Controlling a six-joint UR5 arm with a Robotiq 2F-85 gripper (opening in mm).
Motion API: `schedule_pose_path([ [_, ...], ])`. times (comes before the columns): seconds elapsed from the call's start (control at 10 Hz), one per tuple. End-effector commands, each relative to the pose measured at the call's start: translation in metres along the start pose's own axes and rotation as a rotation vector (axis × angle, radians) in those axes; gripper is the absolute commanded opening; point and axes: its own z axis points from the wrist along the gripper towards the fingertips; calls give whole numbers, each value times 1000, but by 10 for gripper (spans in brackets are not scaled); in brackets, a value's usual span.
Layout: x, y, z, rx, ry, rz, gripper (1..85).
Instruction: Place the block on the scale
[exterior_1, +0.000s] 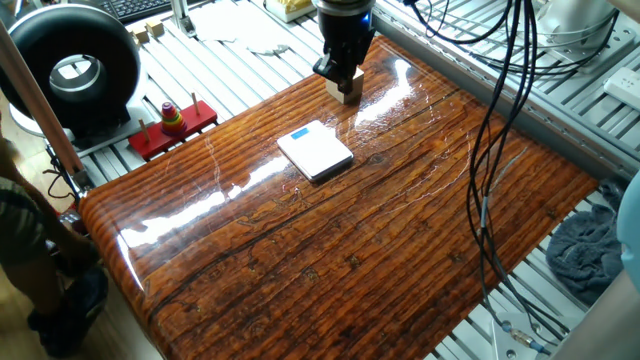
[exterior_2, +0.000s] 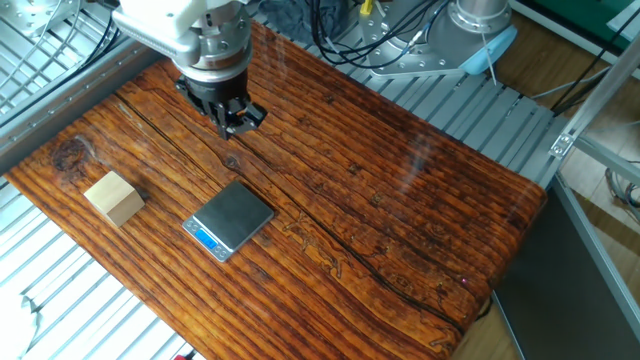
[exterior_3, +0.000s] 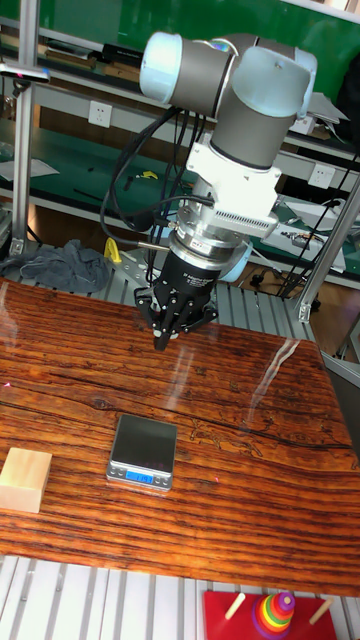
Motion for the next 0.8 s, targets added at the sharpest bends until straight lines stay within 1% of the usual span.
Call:
schedule_pose_path([
  [0.0,5,17,-8,-63,10,42,10],
  [0.1,3,34,-12,-120,10,95,10],
  [0.2,1,43,-16,-141,10,122,10],
  [0.4,-4,43,-21,-107,3,118,10],
  [0.5,-13,37,-22,-79,-30,98,10],
  [0.6,-22,35,-23,-68,-64,93,10],
  [0.7,-26,33,-23,-60,-80,82,10],
])
